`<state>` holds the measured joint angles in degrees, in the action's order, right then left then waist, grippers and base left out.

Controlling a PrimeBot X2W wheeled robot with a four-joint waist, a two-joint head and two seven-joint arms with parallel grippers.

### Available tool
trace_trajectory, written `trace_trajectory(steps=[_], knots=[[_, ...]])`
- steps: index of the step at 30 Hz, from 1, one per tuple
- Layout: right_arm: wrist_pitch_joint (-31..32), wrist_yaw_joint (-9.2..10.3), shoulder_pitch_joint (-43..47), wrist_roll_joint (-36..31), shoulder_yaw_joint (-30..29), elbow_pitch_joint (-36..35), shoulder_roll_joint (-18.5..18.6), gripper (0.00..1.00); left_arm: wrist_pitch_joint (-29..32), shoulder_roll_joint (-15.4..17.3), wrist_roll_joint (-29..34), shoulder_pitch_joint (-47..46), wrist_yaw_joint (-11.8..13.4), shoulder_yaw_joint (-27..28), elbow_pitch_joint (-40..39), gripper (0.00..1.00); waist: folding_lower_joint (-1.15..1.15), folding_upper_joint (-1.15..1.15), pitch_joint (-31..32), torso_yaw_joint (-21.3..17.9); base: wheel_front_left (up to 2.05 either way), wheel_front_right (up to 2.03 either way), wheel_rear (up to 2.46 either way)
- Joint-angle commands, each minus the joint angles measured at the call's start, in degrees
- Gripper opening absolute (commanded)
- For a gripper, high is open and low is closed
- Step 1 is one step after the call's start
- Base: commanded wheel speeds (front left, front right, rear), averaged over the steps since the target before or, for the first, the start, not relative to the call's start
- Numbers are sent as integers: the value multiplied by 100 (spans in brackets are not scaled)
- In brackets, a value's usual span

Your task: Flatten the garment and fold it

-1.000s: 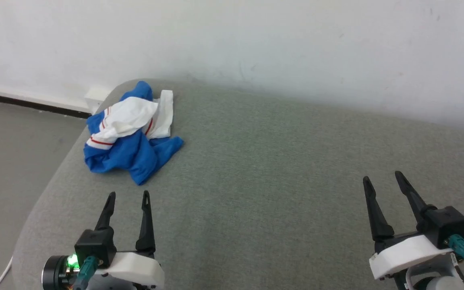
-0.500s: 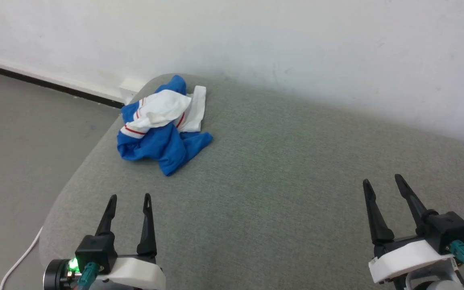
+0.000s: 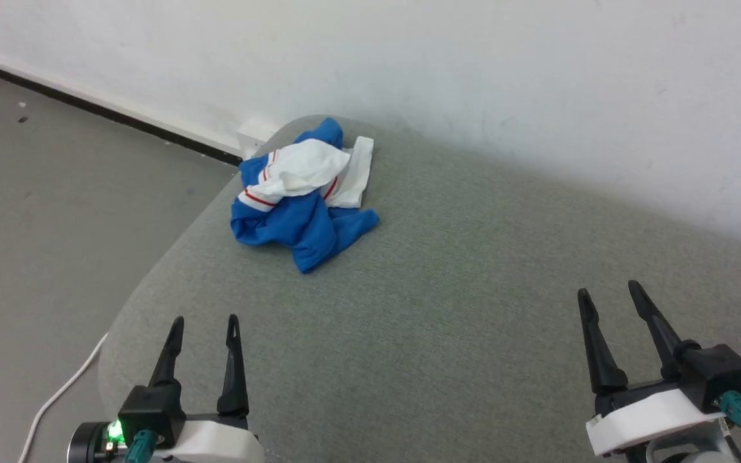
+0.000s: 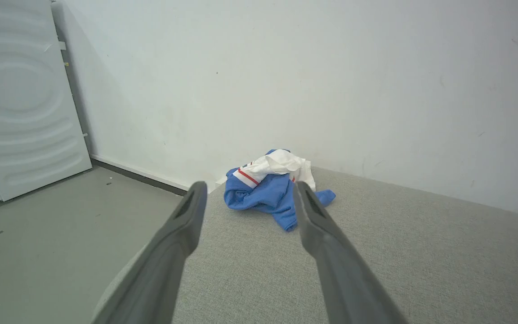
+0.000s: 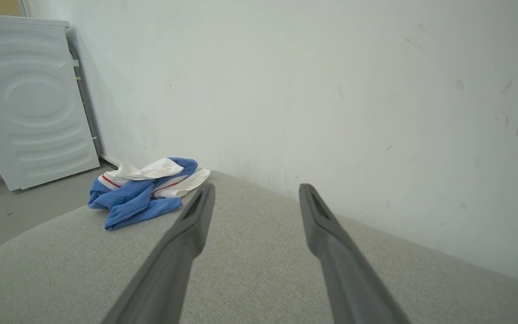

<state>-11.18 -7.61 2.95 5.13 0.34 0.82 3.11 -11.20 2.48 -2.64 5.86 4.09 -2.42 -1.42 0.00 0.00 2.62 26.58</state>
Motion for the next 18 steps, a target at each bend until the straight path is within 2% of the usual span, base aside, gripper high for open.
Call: trace_trajectory(steps=[1,18], knots=[[-49,9,88,44,8,17,-18,100,-46,30,-30,68,28,-21,-31,100,0,0,17,78,0,0,0],[-253,11,188,137,53,44,-21,100,-250,36,-72,173,99,-65,-64,100,0,0,71,628,0,0,0]])
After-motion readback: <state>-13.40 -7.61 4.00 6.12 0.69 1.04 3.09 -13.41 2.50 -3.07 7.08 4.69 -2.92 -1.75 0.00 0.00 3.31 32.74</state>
